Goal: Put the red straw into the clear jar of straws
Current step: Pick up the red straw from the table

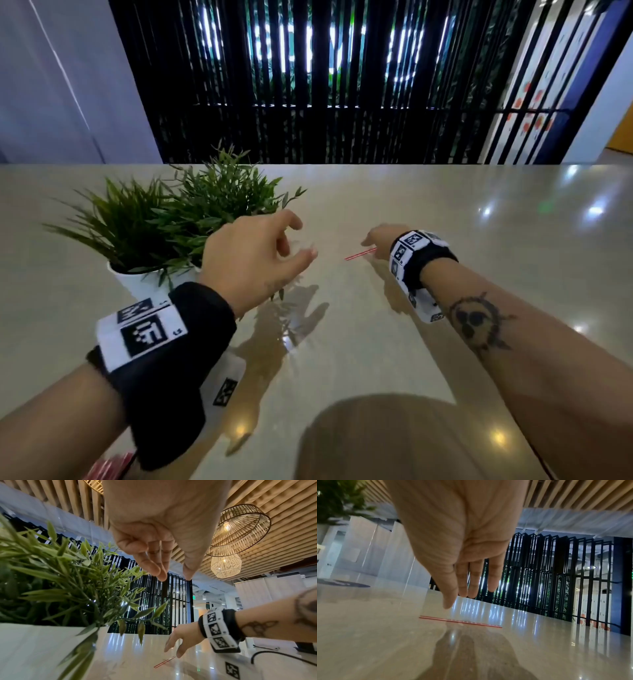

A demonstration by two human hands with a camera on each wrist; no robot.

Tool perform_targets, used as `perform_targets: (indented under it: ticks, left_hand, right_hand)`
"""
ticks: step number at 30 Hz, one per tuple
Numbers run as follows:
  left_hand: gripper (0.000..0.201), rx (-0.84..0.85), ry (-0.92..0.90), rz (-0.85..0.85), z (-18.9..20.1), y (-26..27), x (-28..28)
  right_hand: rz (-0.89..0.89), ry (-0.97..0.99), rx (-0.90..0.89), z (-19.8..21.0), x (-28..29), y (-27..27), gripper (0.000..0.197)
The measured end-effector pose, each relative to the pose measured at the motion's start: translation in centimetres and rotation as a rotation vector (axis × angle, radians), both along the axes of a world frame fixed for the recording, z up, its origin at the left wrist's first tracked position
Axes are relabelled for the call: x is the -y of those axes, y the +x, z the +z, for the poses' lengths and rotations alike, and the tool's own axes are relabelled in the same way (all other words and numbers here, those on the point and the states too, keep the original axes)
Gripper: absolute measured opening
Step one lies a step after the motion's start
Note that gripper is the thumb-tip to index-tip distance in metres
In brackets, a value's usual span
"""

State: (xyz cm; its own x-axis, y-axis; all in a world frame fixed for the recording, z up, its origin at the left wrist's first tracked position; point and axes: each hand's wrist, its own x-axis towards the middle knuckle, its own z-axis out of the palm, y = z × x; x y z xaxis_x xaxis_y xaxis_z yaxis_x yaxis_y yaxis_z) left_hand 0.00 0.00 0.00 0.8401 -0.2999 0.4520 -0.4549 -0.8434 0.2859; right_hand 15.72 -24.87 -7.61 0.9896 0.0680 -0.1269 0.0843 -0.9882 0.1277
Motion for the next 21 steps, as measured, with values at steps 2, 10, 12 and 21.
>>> perform_targets:
  ticks: [2, 10, 12, 21]
  left_hand:
    - [0.040, 0.023, 0.036, 0.002, -0.1, 0.2, -0.1]
    - [0.044, -0.055, 0.069, 0.015, -1.1, 0.6, 0.3]
    - [0.045, -0.060, 0.047, 0.017, -1.2, 0.8, 0.3]
    - [0.039, -0.064, -0.007, 0.011, -0.8, 0.6, -0.1]
  right_hand:
    - [-0.020, -0.003, -0.015, -0.5, 0.1, 0.7, 0.058]
    - [-0.032, -0.124, -0.173, -0.6, -1.0, 0.6, 0.028]
    - [-0.011, -0.083, -0.102, -0.9, -0.8, 1.3, 0.020]
    - [-0.099, 0.088, -0.125, -0.8, -0.1, 1.6, 0.022]
